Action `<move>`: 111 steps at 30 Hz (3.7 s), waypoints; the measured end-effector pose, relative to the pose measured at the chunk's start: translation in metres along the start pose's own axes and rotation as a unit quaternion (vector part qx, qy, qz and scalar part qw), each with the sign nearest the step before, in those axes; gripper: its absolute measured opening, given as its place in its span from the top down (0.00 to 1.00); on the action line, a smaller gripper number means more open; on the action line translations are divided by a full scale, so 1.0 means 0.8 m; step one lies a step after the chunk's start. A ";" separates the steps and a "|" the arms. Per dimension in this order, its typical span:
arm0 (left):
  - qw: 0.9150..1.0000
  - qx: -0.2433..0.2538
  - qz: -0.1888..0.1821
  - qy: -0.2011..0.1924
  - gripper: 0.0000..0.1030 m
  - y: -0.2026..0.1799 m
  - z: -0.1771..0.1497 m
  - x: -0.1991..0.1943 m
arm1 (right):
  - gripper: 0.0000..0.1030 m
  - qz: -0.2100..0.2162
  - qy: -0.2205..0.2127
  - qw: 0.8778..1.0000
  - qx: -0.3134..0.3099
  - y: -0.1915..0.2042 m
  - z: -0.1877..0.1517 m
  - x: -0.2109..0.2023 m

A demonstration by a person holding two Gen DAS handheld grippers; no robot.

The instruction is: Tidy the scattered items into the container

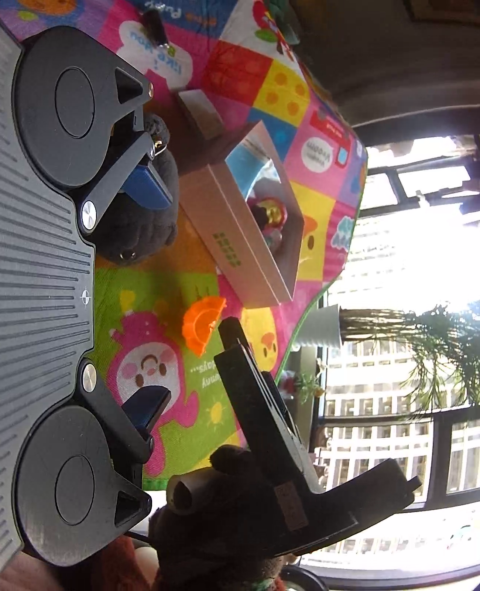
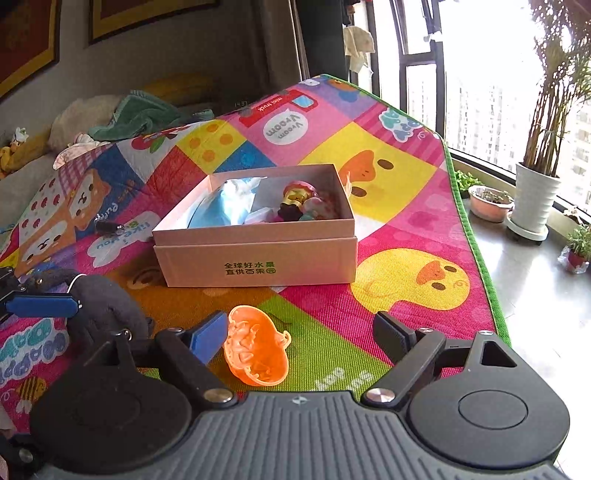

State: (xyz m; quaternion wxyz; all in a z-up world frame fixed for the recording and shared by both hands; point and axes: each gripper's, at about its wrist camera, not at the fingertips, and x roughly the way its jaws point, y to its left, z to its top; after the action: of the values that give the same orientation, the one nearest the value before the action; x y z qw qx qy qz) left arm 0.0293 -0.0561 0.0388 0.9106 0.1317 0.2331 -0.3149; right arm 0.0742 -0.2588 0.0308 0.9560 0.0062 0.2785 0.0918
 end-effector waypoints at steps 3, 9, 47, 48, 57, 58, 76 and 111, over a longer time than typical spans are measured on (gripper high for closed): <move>1.000 -0.006 0.007 -0.021 0.00 0.004 0.009 -0.024 | 0.10 0.000 -0.014 1.000 -0.016 0.009 0.003 -0.004; 0.994 -0.048 0.066 -0.070 0.00 0.031 0.021 -0.077 | 0.04 -0.009 -0.030 0.999 -0.036 0.020 0.002 -0.009; 0.948 -0.293 0.121 -0.016 0.00 0.148 -0.040 -0.078 | 0.02 0.206 0.040 0.955 -0.209 0.168 -0.030 0.000; 0.952 -0.284 0.113 -0.012 0.00 0.139 -0.037 -0.071 | 0.02 0.198 0.033 0.956 -0.214 0.162 -0.032 -0.007; 0.965 -0.244 0.084 0.032 0.00 0.085 -0.024 0.014 | 0.00 0.074 -0.005 0.980 -0.184 0.068 -0.053 -0.047; 0.967 -0.236 0.089 0.041 0.00 0.082 -0.022 0.024 | 0.00 0.062 -0.004 0.983 -0.171 0.059 -0.052 -0.044; 0.964 -0.136 0.189 0.130 0.00 0.108 -0.057 0.015 | 0.19 0.054 0.053 0.997 -0.033 0.029 -0.009 0.053; 0.982 -0.117 0.143 0.046 0.32 0.075 -0.015 0.016 | 0.50 0.040 0.059 0.995 -0.072 0.023 -0.025 -0.021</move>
State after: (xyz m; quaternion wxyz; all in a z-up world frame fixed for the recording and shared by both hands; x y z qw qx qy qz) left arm 0.0722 -0.0118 0.0275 0.9437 0.0705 0.2883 -0.1459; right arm 0.0462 -0.2447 0.0238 0.9315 -0.0567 0.3263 0.1501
